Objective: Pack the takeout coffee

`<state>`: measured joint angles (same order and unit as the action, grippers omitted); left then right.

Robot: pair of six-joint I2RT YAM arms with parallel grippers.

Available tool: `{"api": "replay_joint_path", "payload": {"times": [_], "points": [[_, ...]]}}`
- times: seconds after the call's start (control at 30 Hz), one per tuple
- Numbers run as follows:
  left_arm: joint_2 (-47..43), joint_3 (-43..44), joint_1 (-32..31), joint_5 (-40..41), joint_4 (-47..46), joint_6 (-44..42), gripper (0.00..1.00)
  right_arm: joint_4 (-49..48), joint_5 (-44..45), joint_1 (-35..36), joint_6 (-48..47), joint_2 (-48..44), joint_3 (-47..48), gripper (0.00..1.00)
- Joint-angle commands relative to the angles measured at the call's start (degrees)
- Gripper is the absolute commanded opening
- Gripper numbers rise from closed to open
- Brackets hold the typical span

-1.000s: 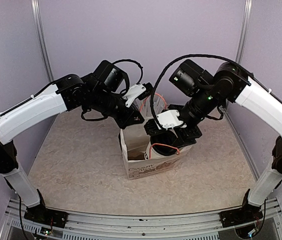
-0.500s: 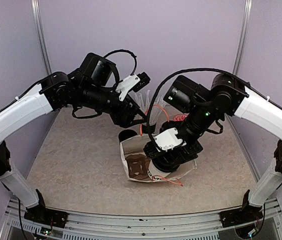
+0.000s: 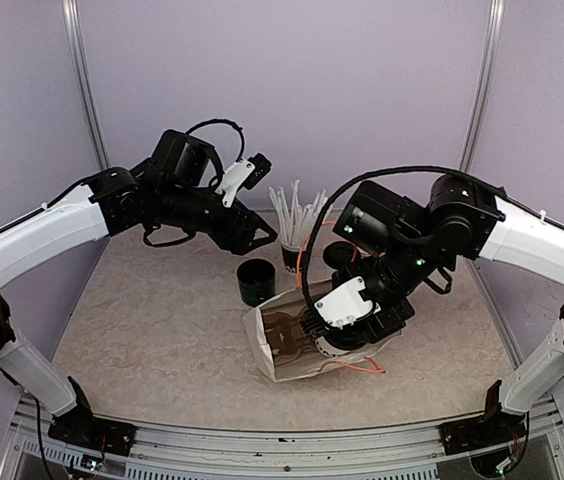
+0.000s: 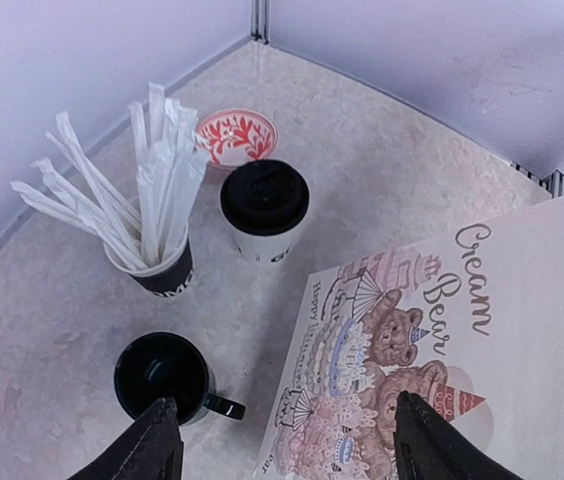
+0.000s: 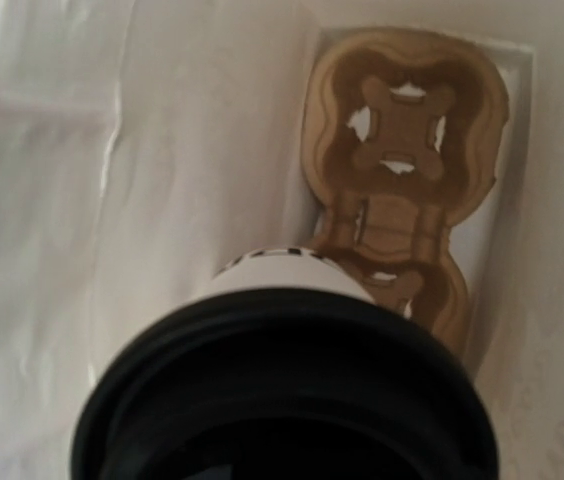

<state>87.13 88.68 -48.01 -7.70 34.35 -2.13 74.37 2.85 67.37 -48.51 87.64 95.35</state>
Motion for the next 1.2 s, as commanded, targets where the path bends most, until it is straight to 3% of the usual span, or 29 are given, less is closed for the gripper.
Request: {"api": "replay_joint_path", "payload": {"times": [0.0, 0.5, 1.17], "points": [[3.77, -2.21, -0.15, -2.87, -4.46, 1.5, 0.7, -3.82, 3.73, 1.86, 0.9, -3.86, -3.7, 0.42], [15.45, -2.61, -0.23, -6.98, -8.5, 0.86, 0.67, -16.86, 11.3, 5.58, -2.55, -12.46, -20.66, 0.42], [22.04, -1.07, 0.45, -8.04, -8.51, -1.06, 0.66, -27.99, 15.5, 3.72, -5.48, -13.01, -28.62, 0.42]]}}
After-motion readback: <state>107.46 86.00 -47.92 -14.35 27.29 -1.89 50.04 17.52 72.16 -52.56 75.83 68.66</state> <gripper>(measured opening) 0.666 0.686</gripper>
